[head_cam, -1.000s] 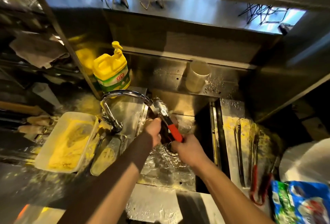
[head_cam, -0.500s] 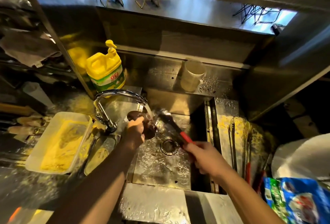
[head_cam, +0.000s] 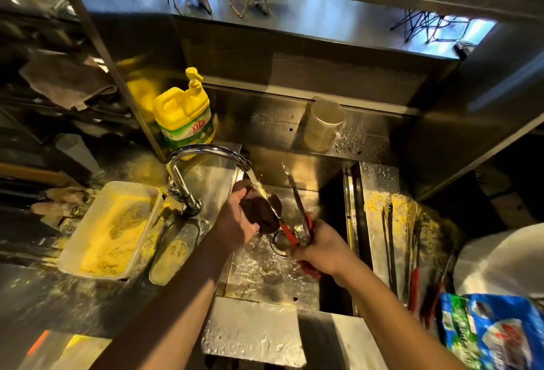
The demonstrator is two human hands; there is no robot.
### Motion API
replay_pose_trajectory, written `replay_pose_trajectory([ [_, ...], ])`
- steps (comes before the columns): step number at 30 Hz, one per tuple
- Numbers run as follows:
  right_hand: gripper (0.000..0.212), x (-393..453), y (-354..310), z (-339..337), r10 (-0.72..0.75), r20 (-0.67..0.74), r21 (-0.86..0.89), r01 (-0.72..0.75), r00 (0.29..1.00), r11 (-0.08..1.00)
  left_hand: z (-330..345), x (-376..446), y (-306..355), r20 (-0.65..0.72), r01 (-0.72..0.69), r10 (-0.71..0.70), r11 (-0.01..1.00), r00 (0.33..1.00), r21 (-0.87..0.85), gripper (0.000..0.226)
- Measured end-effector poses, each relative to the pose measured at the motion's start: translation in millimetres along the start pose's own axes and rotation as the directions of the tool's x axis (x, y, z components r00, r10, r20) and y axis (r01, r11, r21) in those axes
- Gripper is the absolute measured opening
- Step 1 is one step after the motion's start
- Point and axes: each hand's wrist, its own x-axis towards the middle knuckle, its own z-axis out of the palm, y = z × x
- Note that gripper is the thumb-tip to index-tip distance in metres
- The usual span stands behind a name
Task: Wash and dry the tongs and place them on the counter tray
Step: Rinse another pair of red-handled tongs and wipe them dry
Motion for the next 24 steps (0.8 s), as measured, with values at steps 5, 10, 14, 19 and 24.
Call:
replay_pose_trajectory([
  [5,0.04,6,-7,6,-0.049,-0.12,-0.053,0.043,0.992,0.998,7,-2,-6,0.026,-0.02,0.02,1.0,0.999,0.001,0.028],
  [10,0.024,0,-14,9,-0.061,-0.048,-0.087,0.056,0.997,0.995,16,3,-7,-0.09,-0.05,0.059,0.994,0.994,0.101,0.01],
  [14,0.027,-14,-5,15,-0.048,0.02,-0.033,0.049,0.999,0.998,19,10,4,-0.213,-0.012,0.054,0.981,0.976,0.194,0.008],
  [19,0.013,5,-16,22,-0.029,-0.129,-0.056,0.022,0.991,0.998,33,4,-13,-0.114,0.047,-0.02,0.97,0.993,0.24,0.014],
  [24,0.015,4,-10,15,0.014,-0.094,-0.009,-0.014,0.995,1.0,30,10,1,-0.187,-0.031,0.075,0.972,0.979,0.231,0.016],
])
